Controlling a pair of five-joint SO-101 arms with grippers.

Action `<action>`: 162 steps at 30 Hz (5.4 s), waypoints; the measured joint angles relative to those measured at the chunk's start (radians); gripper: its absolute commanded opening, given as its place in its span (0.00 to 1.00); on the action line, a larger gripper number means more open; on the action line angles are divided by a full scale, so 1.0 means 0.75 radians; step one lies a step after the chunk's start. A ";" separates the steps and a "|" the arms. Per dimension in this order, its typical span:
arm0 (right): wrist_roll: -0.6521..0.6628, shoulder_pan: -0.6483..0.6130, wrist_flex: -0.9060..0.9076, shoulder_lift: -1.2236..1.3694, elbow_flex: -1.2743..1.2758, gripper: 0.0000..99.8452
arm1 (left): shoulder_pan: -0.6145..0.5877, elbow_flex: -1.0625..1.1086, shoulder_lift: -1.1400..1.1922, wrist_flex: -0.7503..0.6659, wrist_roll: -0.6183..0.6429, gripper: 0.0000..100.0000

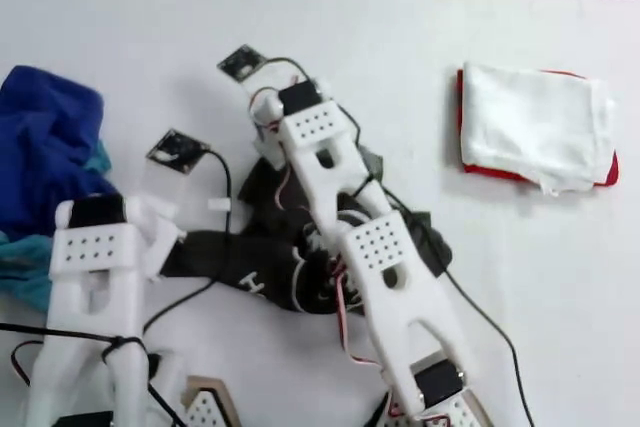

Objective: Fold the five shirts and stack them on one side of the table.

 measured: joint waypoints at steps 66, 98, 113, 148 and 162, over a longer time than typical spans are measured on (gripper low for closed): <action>0.000 0.415 -0.268 -2.641 2.901 0.02 | 0.117 -0.245 0.352 0.145 0.061 0.02; 0.008 0.415 -0.444 -2.451 2.522 0.30 | 0.117 -0.061 0.350 -0.006 0.061 0.02; 0.000 0.415 -0.432 -1.463 2.189 0.33 | 0.117 -0.061 0.350 -0.006 0.061 0.02; -0.094 0.563 -0.546 -1.137 1.115 0.03 | 0.117 -0.536 0.350 -0.012 0.061 0.02; -0.094 0.565 -0.489 -0.996 1.109 0.21 | 0.117 0.014 0.350 -0.479 0.057 0.02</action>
